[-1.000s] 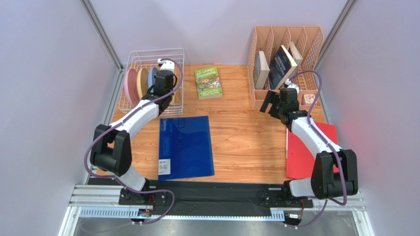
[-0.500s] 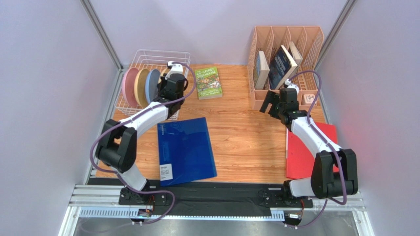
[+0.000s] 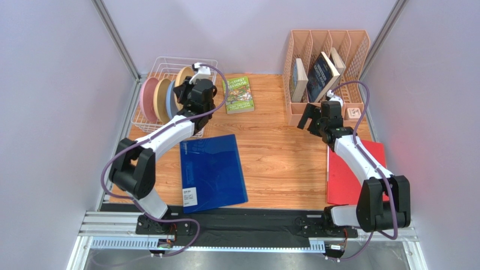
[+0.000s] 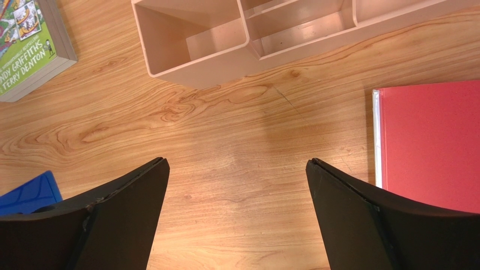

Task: Unload the plates from the dish rack

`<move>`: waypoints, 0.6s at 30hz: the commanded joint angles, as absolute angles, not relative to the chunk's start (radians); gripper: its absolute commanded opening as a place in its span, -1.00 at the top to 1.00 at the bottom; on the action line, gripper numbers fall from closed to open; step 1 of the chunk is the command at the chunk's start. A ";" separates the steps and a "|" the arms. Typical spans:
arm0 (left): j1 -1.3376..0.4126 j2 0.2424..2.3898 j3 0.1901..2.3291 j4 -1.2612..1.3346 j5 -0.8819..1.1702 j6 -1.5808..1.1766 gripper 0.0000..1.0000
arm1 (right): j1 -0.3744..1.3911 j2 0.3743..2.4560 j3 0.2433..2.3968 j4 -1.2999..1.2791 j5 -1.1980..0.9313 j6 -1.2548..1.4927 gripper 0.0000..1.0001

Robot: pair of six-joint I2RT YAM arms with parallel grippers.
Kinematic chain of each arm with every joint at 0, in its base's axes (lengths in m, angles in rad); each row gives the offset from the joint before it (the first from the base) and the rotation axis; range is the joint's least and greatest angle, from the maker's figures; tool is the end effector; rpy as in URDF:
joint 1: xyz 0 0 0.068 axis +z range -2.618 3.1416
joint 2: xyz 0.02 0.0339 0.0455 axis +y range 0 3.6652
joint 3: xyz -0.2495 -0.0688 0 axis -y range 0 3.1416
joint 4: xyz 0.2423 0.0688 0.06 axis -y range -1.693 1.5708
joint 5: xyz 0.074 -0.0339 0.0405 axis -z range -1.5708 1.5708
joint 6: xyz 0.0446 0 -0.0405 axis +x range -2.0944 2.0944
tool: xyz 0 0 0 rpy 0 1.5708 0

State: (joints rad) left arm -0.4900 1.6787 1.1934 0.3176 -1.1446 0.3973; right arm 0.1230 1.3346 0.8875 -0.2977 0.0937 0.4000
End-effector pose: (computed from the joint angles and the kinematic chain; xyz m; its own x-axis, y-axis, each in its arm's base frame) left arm 0.3547 -0.1432 0.2862 -0.3670 0.3771 -0.8504 -0.4940 0.6956 0.5216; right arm 0.2914 0.0318 0.2252 -0.6406 0.3115 -0.7019 0.2123 0.9503 0.2279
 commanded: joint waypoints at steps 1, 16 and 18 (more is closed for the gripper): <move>-0.499 1.507 1.292 0.107 -1.065 0.226 1.00 | 0.126 1.287 0.925 -0.287 0.054 0.410 -1.00; -0.499 1.331 1.152 -0.255 -0.203 -0.296 1.00 | 0.242 1.301 0.943 -0.092 -0.324 0.519 -0.71; -0.499 1.353 1.146 -0.244 -0.148 -0.327 1.00 | 0.303 1.316 0.971 -0.086 -0.299 0.515 -0.69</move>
State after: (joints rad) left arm -0.4953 1.3281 1.1633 -0.2501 -0.3714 -0.1856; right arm 0.2153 1.2938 0.8955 -0.1677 -0.2611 0.4843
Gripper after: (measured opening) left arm 0.028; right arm 0.855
